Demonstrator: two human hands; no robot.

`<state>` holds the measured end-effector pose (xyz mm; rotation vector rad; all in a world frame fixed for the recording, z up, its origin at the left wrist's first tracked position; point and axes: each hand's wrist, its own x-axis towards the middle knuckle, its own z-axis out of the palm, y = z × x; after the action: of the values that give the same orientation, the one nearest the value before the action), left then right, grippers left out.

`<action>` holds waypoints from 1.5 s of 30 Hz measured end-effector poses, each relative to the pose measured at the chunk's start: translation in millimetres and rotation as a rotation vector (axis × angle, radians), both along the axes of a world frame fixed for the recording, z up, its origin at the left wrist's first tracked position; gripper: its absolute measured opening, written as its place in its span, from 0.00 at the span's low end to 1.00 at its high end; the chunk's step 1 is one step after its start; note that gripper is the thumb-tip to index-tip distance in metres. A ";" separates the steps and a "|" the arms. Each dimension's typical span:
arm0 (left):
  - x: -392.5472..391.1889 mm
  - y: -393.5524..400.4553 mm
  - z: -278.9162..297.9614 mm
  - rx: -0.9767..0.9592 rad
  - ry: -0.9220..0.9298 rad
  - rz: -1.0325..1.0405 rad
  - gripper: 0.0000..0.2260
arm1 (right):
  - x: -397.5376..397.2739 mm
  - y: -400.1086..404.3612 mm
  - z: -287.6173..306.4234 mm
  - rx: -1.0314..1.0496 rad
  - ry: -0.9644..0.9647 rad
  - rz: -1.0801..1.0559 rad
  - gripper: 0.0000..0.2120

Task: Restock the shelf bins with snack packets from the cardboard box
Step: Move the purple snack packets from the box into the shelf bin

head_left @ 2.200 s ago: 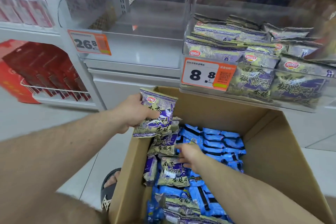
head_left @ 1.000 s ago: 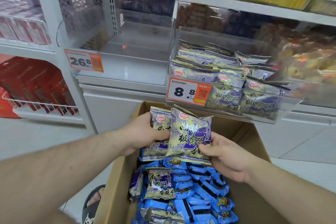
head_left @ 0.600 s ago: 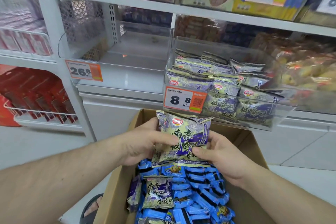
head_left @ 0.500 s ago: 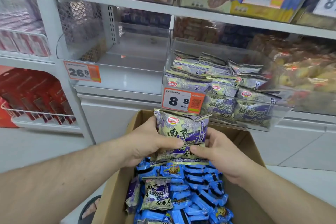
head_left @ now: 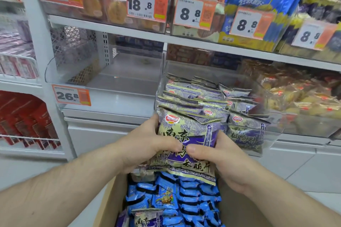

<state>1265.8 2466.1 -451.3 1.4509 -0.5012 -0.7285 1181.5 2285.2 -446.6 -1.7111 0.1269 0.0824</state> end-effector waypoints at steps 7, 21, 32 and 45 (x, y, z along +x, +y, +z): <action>17.3 -19.4 39.5 0.102 -0.364 0.216 0.28 | 21.3 -17.8 43.5 0.276 0.108 -0.099 0.25; 92.6 -42.4 5.6 0.394 -0.776 0.738 0.15 | 195.8 -72.5 51.1 -0.285 -0.313 -0.386 0.29; 94.2 -40.0 1.5 0.360 -0.780 0.762 0.15 | 245.9 -69.6 43.7 -0.315 -0.129 -0.456 0.25; 90.5 -39.2 3.5 0.343 -0.765 0.758 0.16 | 247.4 -46.2 42.0 -0.783 0.005 -0.224 0.14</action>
<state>1356.3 2426.9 -447.8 2.0539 -0.3493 0.3931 1428.8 2239.0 -404.6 -2.4618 0.3917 -0.1507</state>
